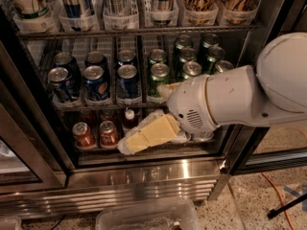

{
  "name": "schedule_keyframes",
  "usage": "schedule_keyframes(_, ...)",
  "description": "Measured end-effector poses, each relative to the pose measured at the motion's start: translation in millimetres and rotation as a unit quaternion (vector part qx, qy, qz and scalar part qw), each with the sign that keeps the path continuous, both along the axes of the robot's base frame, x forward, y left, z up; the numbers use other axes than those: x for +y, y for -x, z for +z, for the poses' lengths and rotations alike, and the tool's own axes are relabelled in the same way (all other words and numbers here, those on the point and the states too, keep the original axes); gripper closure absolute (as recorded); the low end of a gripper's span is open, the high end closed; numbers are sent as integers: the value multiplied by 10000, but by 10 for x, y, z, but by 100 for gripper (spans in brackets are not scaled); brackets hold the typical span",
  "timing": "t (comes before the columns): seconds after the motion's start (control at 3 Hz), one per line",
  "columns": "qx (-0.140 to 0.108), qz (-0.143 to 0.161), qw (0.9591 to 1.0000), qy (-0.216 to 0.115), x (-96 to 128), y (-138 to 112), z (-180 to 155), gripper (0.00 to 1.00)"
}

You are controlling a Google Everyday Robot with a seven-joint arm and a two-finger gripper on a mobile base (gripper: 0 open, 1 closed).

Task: Pick water bottle from bottom shelf of fridge

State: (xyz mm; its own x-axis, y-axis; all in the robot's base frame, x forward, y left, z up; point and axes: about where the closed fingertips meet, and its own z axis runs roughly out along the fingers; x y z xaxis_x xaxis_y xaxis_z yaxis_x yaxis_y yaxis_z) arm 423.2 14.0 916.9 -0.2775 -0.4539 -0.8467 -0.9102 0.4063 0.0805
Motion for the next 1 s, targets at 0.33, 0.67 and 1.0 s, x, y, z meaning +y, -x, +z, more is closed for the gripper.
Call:
schedule_keyframes(0.33,1,-4,10000,2,-5,0,1,0)
schedule_keyframes(0.67,-206,-312,9993,19,-80,-68,-85,0)
schedule_keyframes(1.0,-597,-879,9943,-35,-300,-202,-301,0)
